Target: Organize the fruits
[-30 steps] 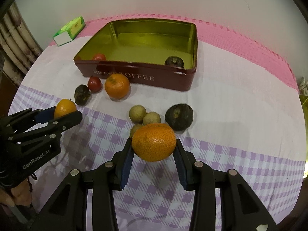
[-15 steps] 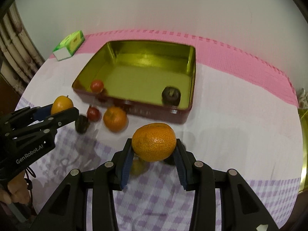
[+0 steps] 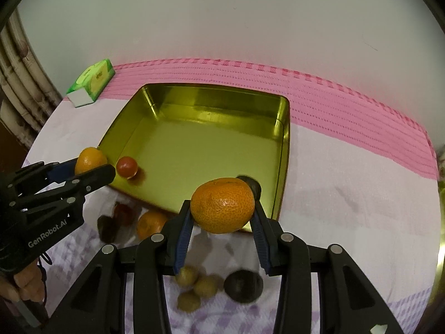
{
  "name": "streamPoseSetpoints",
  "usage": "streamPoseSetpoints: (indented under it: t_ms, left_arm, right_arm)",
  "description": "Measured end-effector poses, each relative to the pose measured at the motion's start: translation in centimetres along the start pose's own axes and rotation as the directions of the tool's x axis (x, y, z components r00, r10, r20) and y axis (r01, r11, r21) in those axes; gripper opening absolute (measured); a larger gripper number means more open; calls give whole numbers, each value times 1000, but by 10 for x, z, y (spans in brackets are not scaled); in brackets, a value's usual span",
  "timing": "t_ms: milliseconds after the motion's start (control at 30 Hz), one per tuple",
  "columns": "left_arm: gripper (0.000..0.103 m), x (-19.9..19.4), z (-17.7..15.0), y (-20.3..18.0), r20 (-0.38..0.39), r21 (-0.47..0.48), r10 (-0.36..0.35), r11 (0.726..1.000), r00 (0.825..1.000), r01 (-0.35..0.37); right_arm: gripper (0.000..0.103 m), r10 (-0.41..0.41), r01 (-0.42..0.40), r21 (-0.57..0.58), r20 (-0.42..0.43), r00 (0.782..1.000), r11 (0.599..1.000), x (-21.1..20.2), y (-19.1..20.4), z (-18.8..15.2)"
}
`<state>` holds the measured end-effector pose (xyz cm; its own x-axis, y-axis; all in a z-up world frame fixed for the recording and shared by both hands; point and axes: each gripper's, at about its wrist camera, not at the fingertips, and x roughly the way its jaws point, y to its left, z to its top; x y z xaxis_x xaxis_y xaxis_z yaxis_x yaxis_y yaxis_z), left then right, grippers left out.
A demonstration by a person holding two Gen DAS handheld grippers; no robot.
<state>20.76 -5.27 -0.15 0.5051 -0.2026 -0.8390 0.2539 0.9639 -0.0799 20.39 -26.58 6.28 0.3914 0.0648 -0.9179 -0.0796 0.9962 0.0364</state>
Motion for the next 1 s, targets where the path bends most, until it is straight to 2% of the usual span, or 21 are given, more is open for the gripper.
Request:
streamPoseSetpoints:
  t_ms: [333,700,1000]
  left_arm:
    - [36,22,8,-2,-28,4,11,1000,1000,-11]
    - [36,40,4,-1,-60,-2,11,1000,998,-11]
    - [36,42,1,0,-55,9,38,999,998,-37]
  right_arm:
    - [38,0,0,8,-44,999,1000,30,-4,11]
    - [38,-1,1,1,-65,998,1000,42,-3,7]
    - [38,-1,2,5,-65,998,1000,44,1,7]
